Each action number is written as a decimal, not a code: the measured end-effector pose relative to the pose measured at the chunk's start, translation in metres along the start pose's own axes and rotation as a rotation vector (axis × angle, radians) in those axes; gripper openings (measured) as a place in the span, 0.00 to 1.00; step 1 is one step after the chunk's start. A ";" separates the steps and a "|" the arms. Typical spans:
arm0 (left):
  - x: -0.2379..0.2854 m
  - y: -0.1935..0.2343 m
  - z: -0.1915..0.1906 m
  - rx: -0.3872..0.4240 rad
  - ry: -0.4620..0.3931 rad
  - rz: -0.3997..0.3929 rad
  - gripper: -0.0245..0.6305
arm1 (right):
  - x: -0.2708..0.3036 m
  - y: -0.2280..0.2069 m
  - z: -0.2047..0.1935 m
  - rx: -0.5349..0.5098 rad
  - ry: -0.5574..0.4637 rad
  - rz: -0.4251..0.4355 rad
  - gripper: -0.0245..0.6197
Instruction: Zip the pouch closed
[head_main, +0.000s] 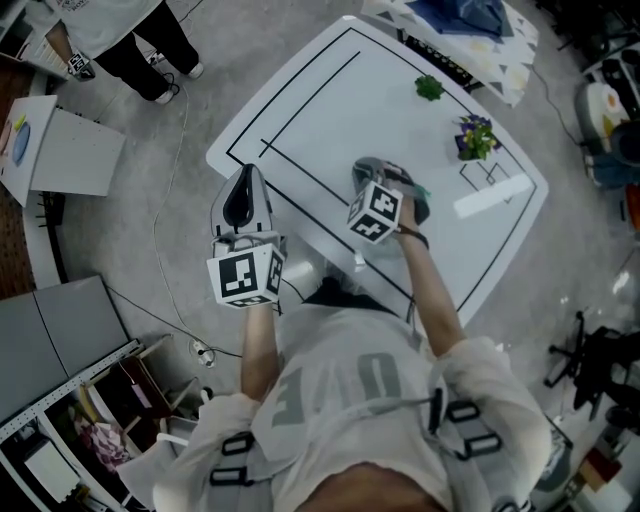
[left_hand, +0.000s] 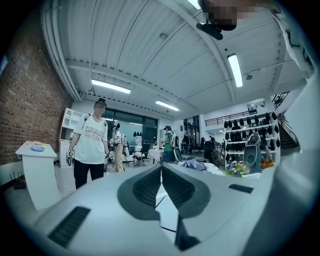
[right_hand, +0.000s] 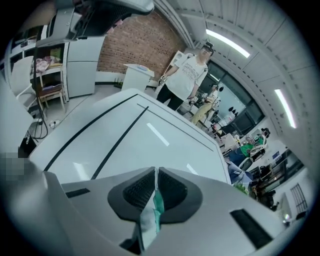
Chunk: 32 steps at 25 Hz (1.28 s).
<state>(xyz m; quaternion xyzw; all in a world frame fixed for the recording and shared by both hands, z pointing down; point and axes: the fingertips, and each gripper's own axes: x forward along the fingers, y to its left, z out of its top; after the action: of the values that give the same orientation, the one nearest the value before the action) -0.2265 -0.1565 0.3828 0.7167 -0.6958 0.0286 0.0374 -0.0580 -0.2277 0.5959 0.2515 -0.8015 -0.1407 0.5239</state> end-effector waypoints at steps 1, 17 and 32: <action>0.000 -0.001 0.002 0.001 -0.005 -0.002 0.05 | -0.005 -0.004 0.004 0.020 -0.019 -0.008 0.07; -0.010 -0.021 0.034 0.010 -0.084 -0.032 0.05 | -0.152 -0.065 0.085 0.311 -0.534 -0.098 0.07; -0.013 -0.071 0.058 -0.005 -0.138 -0.146 0.05 | -0.250 -0.088 0.112 0.398 -0.878 -0.134 0.07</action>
<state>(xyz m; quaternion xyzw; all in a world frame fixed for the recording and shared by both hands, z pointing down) -0.1565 -0.1465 0.3231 0.7658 -0.6426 -0.0253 -0.0068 -0.0567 -0.1675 0.3151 0.3149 -0.9402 -0.1110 0.0677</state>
